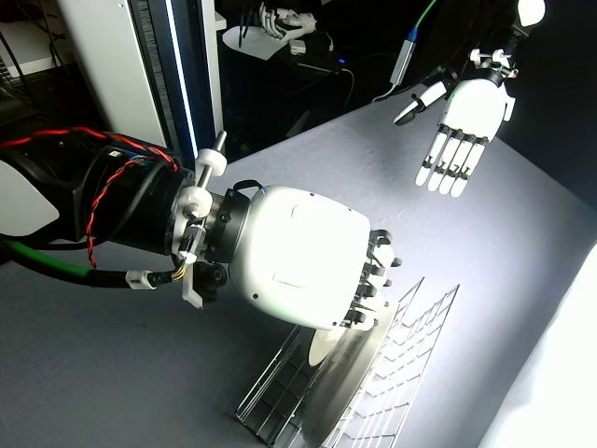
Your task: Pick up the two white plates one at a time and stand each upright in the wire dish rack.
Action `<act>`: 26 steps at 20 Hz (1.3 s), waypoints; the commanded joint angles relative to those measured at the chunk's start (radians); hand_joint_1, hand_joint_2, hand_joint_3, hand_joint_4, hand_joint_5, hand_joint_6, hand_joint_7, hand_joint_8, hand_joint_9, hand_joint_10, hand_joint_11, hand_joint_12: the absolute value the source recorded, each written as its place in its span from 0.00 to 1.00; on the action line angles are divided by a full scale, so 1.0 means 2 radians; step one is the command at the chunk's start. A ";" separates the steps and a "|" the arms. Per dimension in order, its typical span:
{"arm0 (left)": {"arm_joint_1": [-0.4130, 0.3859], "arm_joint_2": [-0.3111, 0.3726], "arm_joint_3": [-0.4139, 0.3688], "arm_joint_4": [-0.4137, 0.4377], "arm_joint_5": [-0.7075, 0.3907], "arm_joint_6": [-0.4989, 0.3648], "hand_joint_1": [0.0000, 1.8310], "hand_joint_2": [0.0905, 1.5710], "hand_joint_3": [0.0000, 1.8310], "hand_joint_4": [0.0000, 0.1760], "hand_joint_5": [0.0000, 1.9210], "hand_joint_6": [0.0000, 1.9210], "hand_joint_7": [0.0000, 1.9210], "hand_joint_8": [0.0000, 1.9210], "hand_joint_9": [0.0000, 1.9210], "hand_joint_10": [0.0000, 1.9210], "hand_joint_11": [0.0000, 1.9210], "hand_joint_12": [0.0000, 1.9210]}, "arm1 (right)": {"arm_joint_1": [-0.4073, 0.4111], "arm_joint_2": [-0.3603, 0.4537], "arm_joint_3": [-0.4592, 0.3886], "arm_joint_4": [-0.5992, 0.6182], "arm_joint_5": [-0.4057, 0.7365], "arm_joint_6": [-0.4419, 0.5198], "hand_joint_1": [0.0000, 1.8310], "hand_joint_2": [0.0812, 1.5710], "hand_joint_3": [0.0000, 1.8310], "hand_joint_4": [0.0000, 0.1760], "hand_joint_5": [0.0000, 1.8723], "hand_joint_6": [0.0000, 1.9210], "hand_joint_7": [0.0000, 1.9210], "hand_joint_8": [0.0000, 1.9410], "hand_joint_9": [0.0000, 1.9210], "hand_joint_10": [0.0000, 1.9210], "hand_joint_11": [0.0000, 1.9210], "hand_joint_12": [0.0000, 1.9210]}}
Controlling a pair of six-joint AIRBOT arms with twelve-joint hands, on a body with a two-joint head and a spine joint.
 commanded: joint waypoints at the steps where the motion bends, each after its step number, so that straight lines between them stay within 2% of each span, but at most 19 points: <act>1: -0.006 0.000 0.000 -0.030 -0.012 -0.002 0.00 0.64 0.00 0.00 0.00 0.00 0.00 0.00 0.00 0.00 0.00 0.00 | 0.005 0.004 0.000 0.015 0.064 0.005 0.62 0.77 0.00 0.00 0.40 0.69 0.37 0.34 0.35 0.34 0.26 0.65; 2: -0.006 0.000 0.000 -0.030 -0.012 -0.002 0.00 0.64 0.00 0.00 0.00 0.00 0.00 0.00 0.00 0.00 0.00 0.00 | 0.005 0.004 0.000 0.015 0.059 0.005 0.71 0.72 0.00 0.00 0.36 0.21 0.41 0.09 0.38 0.18 0.21 0.63; 4: -0.006 -0.001 0.000 -0.030 -0.012 -0.002 0.00 0.64 0.00 0.00 0.00 0.00 0.00 0.00 0.00 0.00 0.00 0.00 | 0.005 0.004 0.000 0.015 0.055 0.005 0.70 0.70 0.00 0.00 0.40 0.07 0.42 0.02 0.40 0.10 0.19 0.63; 9: -0.006 0.000 -0.003 -0.030 -0.012 -0.002 0.00 0.64 0.00 0.00 0.00 0.00 0.00 0.00 0.00 0.00 0.00 0.00 | 0.022 0.004 -0.010 0.015 0.059 0.005 0.70 0.68 0.00 0.00 0.39 0.01 0.39 0.00 0.38 0.05 0.15 0.67; 13: -0.007 0.001 -0.005 -0.029 -0.012 -0.002 0.00 0.64 0.00 0.00 0.00 0.00 0.00 0.00 0.00 0.00 0.00 0.00 | 0.047 0.006 -0.034 -0.002 0.059 0.005 0.66 0.65 0.00 0.00 0.33 0.00 0.34 0.00 0.33 0.03 0.09 0.69; 15: -0.012 0.000 -0.007 -0.025 -0.015 -0.002 0.00 0.64 0.00 0.00 0.00 0.00 0.00 0.00 0.00 0.00 0.00 0.00 | 0.056 0.007 -0.052 -0.032 0.060 0.005 0.64 0.66 0.00 0.00 0.28 0.00 0.29 0.00 0.28 0.01 0.03 0.71; 16: -0.013 0.000 -0.007 -0.025 -0.015 -0.002 0.00 0.63 0.00 0.00 0.00 0.00 0.00 0.00 0.00 0.00 0.00 0.00 | 0.056 0.008 -0.059 -0.054 0.065 0.005 0.63 0.65 0.00 0.00 0.25 0.00 0.24 0.00 0.24 0.00 0.00 0.68; 17: -0.013 0.001 -0.007 -0.025 -0.017 -0.002 0.00 0.63 0.00 0.00 0.00 0.00 0.00 0.00 0.00 0.00 0.00 0.00 | 0.056 0.008 -0.063 -0.066 0.069 0.006 0.63 0.65 0.00 0.00 0.25 0.00 0.24 0.00 0.24 0.00 0.00 0.68; 18: -0.016 0.004 -0.008 -0.025 -0.024 -0.002 0.00 0.64 0.00 0.00 0.00 0.00 0.00 0.00 0.00 0.00 0.00 0.00 | 0.056 0.009 -0.071 -0.106 0.081 0.006 0.59 0.67 0.00 0.00 0.17 0.00 0.15 0.00 0.14 0.00 0.00 0.55; 20: -0.022 0.009 -0.007 -0.025 -0.034 -0.002 0.00 0.64 0.00 0.00 0.00 0.00 0.00 0.00 0.00 0.00 0.00 0.00 | 0.053 0.009 -0.076 -0.170 0.103 0.005 0.54 0.67 0.00 0.00 0.12 0.00 0.08 0.00 0.07 0.00 0.00 0.38; 21: -0.025 0.011 -0.007 -0.025 -0.037 -0.002 0.00 0.64 0.00 0.00 0.00 0.00 0.00 0.00 0.00 0.00 0.00 0.00 | 0.052 0.009 -0.078 -0.206 0.113 0.005 0.52 0.67 0.00 0.00 0.10 0.00 0.07 0.00 0.07 0.00 0.00 0.37; 24: -0.035 0.016 -0.005 -0.025 -0.041 -0.002 0.00 0.63 0.00 0.00 0.00 0.00 0.00 0.00 0.00 0.00 0.00 0.00 | 0.045 0.009 -0.080 -0.269 0.133 0.005 0.41 0.69 0.00 0.00 0.01 0.00 0.00 0.00 0.01 0.00 0.00 0.22; 26: -0.042 0.017 0.001 -0.024 -0.045 -0.002 0.00 0.64 0.00 0.00 0.00 0.00 0.00 0.00 0.00 0.00 0.00 0.00 | 0.036 0.010 -0.079 -0.298 0.146 0.005 0.42 0.64 0.00 0.00 0.00 0.00 0.00 0.00 0.00 0.00 0.00 0.15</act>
